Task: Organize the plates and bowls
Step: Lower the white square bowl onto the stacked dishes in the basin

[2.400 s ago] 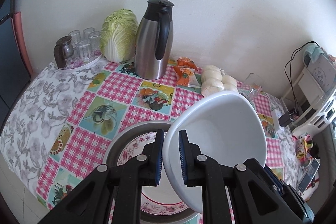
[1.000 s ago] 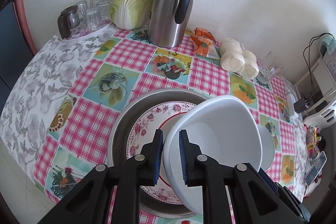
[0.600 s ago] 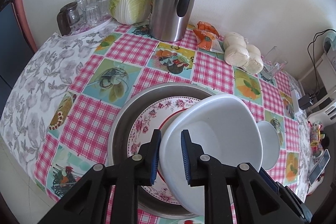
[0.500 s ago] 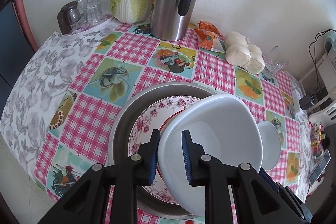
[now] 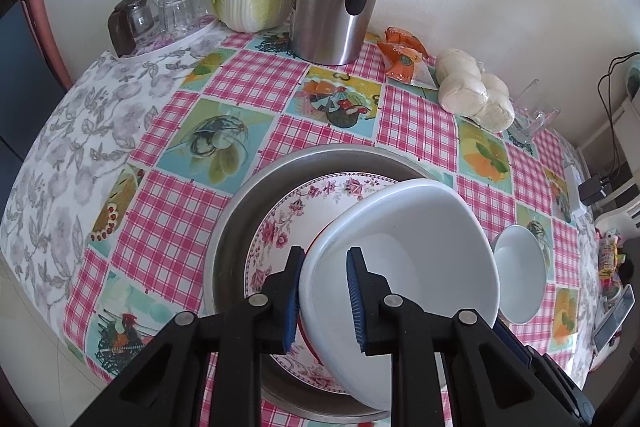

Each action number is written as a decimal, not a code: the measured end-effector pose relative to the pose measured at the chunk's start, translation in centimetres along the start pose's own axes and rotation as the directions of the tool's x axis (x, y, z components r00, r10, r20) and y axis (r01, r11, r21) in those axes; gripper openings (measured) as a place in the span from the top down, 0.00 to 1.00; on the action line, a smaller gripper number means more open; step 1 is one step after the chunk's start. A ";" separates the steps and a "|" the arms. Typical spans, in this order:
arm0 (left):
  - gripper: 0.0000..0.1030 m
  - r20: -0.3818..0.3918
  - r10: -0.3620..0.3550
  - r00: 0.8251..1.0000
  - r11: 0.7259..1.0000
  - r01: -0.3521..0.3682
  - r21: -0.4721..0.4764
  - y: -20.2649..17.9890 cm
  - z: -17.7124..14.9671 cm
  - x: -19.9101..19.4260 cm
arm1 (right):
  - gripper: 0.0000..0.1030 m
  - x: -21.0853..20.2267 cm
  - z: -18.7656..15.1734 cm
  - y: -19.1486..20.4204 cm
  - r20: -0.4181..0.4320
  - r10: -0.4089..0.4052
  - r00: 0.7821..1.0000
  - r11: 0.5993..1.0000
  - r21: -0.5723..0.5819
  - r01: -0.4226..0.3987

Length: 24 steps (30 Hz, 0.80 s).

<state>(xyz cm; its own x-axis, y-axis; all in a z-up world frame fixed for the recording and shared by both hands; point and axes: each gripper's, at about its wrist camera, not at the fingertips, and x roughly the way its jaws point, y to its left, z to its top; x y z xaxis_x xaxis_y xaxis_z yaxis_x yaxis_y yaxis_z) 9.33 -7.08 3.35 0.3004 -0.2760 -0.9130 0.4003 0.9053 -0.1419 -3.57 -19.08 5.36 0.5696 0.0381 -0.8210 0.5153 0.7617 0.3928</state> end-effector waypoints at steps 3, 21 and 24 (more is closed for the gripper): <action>0.77 0.002 0.005 1.000 1.000 -0.005 0.003 0.0 0.0 0.1 | 0.81 0.0 0.0 -0.1 0.001 0.002 1.000 1.000 0.000 -0.002; 0.77 0.002 -0.035 0.999 0.998 0.035 -0.052 0.8 0.2 -0.3 | 0.79 -0.3 0.3 0.1 0.020 0.017 1.000 1.000 0.002 -0.017; 0.75 0.011 -0.034 0.999 0.998 0.035 -0.051 0.8 0.2 -0.6 | 0.79 -0.3 0.3 0.0 0.020 0.017 1.000 1.000 0.001 -0.017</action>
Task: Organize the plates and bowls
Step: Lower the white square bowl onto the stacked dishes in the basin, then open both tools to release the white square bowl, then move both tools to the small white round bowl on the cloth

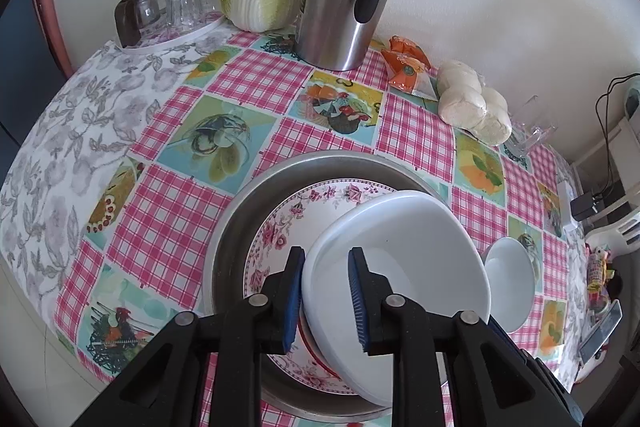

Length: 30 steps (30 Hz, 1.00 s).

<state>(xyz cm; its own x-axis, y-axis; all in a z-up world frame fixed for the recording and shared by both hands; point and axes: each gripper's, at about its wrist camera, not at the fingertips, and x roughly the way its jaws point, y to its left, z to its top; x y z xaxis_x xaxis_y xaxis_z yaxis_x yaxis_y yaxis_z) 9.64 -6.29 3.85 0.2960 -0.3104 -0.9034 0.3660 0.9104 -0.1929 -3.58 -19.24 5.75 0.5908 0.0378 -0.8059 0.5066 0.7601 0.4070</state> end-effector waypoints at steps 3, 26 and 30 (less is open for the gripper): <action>0.75 0.002 0.004 1.000 1.000 -0.004 0.005 0.0 0.0 -0.1 | 0.79 0.0 0.0 0.0 0.000 0.000 1.000 1.000 0.000 0.000; 0.21 0.081 0.087 0.993 0.996 -0.088 0.014 0.0 0.4 -2.4 | 0.39 -2.0 1.0 -1.5 0.042 -0.056 0.998 0.998 0.018 0.056; 0.11 0.096 0.113 0.989 0.993 -0.114 0.006 0.3 0.5 -2.7 | 0.34 -2.5 1.1 -1.7 0.055 -0.071 0.996 0.997 0.015 0.071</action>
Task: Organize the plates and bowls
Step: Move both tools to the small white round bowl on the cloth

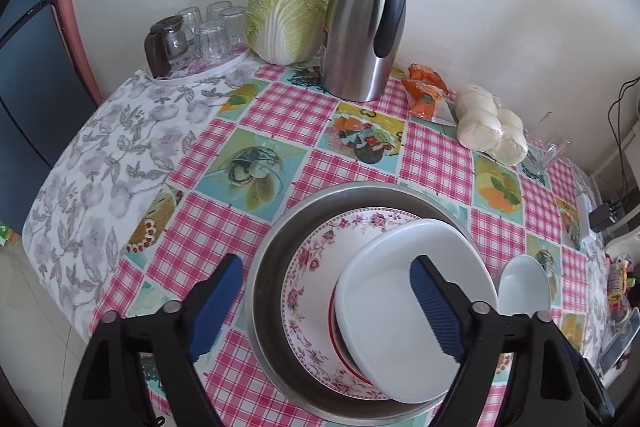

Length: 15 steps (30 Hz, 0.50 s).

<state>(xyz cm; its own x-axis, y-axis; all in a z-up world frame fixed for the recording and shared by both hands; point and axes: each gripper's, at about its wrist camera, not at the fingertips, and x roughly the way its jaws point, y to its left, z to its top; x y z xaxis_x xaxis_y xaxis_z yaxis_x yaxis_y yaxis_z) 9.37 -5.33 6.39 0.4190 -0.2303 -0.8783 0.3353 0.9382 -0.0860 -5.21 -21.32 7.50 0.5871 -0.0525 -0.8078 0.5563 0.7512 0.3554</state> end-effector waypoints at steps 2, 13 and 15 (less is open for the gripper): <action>0.06 0.008 0.010 1.000 1.000 -0.010 -0.005 0.2 0.1 -0.1 | 0.30 -0.1 0.1 0.0 0.004 0.003 1.000 1.000 -0.005 -0.003; 0.00 0.022 0.057 0.998 0.998 -0.057 -0.015 0.5 0.0 0.1 | 0.27 -0.2 0.1 -0.4 0.007 -0.031 1.000 0.999 -0.013 0.031; 0.00 0.025 0.056 0.998 0.998 -0.056 -0.020 0.5 -0.1 0.1 | 0.17 -0.2 0.1 -0.5 0.006 -0.034 0.999 0.999 -0.009 0.034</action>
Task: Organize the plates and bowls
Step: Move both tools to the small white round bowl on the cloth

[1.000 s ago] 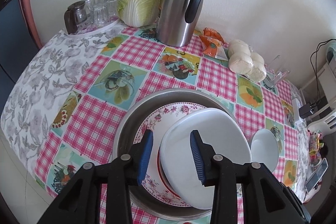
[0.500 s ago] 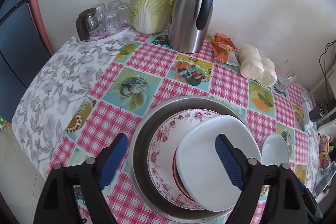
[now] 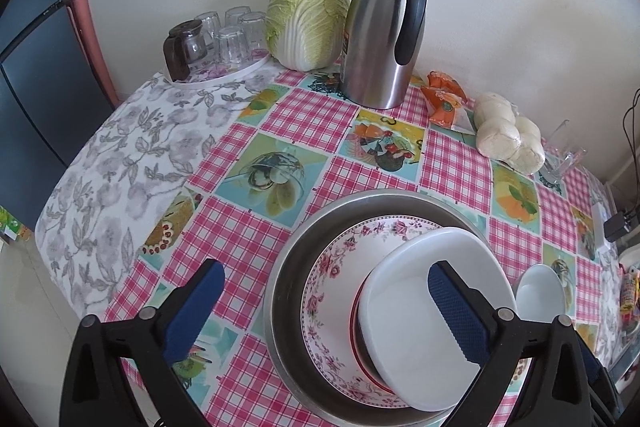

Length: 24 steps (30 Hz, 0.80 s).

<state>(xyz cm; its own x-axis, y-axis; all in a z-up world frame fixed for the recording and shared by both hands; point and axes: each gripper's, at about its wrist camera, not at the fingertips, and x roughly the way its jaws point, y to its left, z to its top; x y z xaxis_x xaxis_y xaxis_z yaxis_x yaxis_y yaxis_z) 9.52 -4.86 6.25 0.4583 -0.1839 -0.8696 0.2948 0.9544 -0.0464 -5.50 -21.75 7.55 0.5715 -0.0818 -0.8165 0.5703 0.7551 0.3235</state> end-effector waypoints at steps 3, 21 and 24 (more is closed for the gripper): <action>0.00 0.008 0.007 1.000 1.000 -0.007 -0.009 0.0 0.0 0.0 | 0.14 -0.1 0.0 -0.1 0.004 -0.005 1.000 1.000 0.002 0.005; 0.00 0.047 0.011 0.999 0.998 -0.008 -0.058 -0.8 -0.2 -1.1 | 0.13 -1.3 0.7 -2.9 0.015 -0.031 0.999 0.999 0.033 0.030; 0.00 0.058 -0.002 0.998 0.999 0.004 -0.046 -1.6 -0.3 -1.7 | 0.13 -1.8 1.0 -4.6 0.024 -0.049 0.999 0.997 0.067 0.047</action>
<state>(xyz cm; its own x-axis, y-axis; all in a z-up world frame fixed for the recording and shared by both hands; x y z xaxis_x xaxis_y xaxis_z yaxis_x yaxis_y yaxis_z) 8.02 -5.96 7.60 0.5058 -0.1988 -0.8394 0.2582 0.9634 -0.0726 -8.58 -25.69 8.04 0.5572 -0.1341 -0.8195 0.6349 0.7049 0.3163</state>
